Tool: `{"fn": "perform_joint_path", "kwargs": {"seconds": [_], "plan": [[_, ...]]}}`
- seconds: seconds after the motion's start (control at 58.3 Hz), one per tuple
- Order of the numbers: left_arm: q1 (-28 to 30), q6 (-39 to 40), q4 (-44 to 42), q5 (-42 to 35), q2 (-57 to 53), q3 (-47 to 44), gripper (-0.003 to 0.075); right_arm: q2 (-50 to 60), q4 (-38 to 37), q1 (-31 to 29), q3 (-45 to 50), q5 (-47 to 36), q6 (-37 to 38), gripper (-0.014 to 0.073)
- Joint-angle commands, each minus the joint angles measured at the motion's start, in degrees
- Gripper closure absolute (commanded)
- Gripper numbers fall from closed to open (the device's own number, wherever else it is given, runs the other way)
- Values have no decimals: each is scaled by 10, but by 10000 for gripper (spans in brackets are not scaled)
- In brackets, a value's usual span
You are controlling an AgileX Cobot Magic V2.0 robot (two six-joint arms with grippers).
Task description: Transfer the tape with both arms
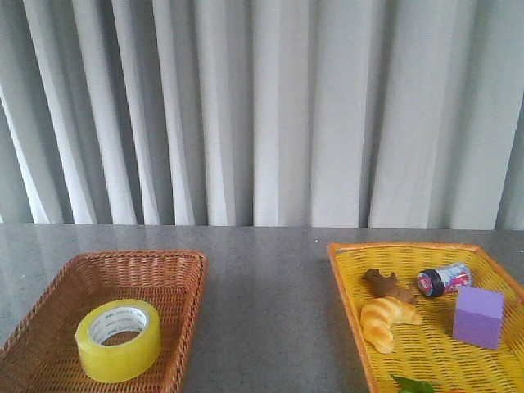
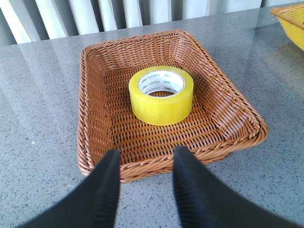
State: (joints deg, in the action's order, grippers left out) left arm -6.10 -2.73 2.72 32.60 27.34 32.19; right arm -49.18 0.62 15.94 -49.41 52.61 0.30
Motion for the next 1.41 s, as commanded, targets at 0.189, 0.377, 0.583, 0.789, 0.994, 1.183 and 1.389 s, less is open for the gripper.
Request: {"fn": "perform_joint_path", "kwargs": {"seconds": [0.189, 0.377, 0.583, 0.789, 0.994, 1.183, 1.389], "plan": [[-3, 6, 6, -48, 3, 14, 728, 5, -1, -3, -14, -33, -3, 602], [-3, 6, 6, -45, 3, 14, 727, 5, -1, -3, -14, -33, -3, 601], [-3, 6, 6, -45, 3, 14, 727, 5, -1, -3, -14, -33, -3, 601], [-2, 5, 2, -55, -17, -3, 727, 5, -1, -3, -14, -32, -3, 601], [8, 5, 0, -143, -137, -133, 727, 5, 0, -3, -14, -32, -3, 601], [15, 5, 1, -262, -231, -263, 727, 5, 0, -3, -14, -32, -3, 601], [15, 6, 2, -326, -292, -331, 727, 5, 0, -3, -14, -32, -3, 601]]}}
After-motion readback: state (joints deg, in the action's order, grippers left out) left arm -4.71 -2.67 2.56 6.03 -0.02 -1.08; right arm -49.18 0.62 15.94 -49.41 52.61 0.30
